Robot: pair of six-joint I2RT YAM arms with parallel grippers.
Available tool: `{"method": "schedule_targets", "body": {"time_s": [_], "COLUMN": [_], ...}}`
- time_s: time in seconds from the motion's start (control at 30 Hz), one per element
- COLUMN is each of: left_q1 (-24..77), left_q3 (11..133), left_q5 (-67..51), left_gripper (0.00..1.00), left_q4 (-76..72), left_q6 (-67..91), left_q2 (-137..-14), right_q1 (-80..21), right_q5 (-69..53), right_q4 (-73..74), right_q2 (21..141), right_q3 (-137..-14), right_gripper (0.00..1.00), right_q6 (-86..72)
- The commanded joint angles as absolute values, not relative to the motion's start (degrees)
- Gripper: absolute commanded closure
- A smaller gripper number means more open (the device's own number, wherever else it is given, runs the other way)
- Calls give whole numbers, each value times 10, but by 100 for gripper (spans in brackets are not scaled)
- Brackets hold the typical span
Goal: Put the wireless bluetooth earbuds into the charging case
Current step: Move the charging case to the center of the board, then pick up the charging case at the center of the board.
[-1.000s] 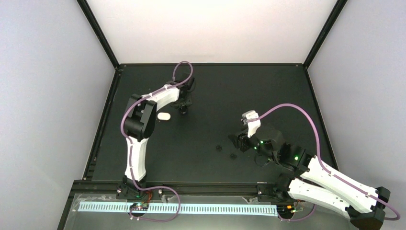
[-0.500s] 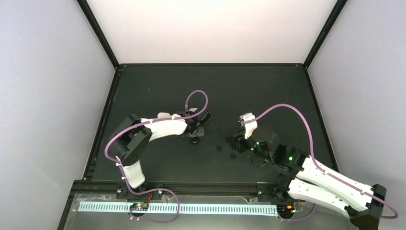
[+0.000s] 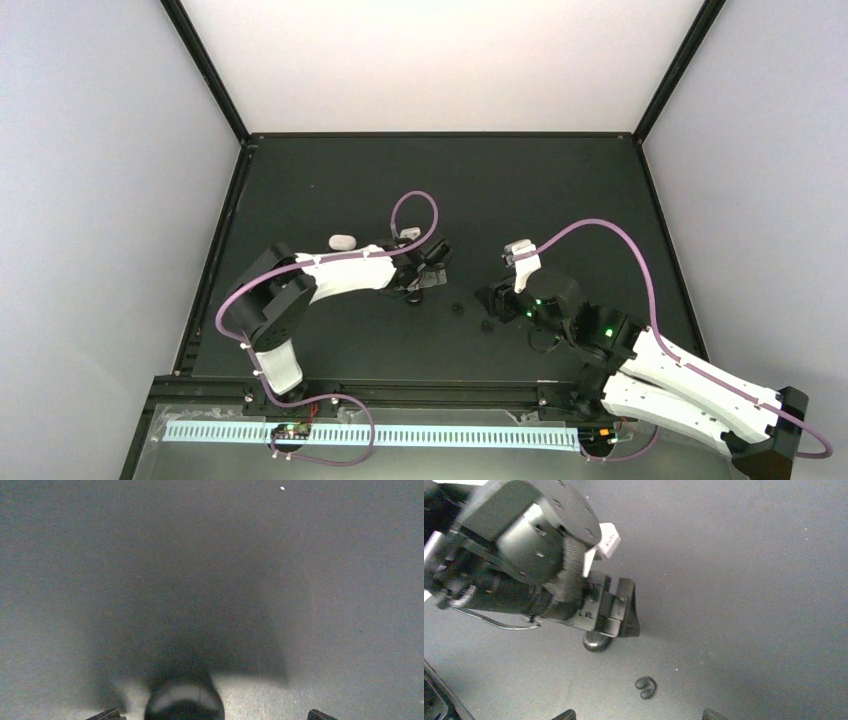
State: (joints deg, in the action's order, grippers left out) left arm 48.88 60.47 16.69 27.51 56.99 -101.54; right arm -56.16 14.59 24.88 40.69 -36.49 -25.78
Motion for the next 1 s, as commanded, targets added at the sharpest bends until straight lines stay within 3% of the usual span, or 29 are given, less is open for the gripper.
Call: {"method": "schedule_targets", "body": {"time_s": [0.0, 0.17, 0.3, 0.47, 0.57, 0.73, 0.97], "left_q1": [493, 481, 432, 386, 384, 383, 382], "left_q3": [586, 472, 369, 376, 379, 339, 325], "left_q5": [183, 258, 258, 290, 291, 287, 273], "left_gripper": [1, 1, 1, 1, 1, 1, 1], "left_q4": [282, 256, 204, 272, 276, 258, 244], "left_q6": [574, 554, 454, 321, 248, 263, 264], "left_q2": [-935, -747, -546, -377, -307, -209, -213], "right_q1": [-559, -558, -559, -564, -584, -614, -616], "right_q5": [165, 110, 61, 54, 79, 127, 171], "right_q4": [271, 235, 186, 127, 131, 140, 163], "right_q2": [405, 441, 494, 597, 693, 829, 934], "right_q3": [-378, -363, -356, -370, -414, -487, -580], "right_gripper": [34, 16, 15, 20, 23, 25, 25], "right_q6": [-278, -301, -290, -301, -312, -336, -295]}}
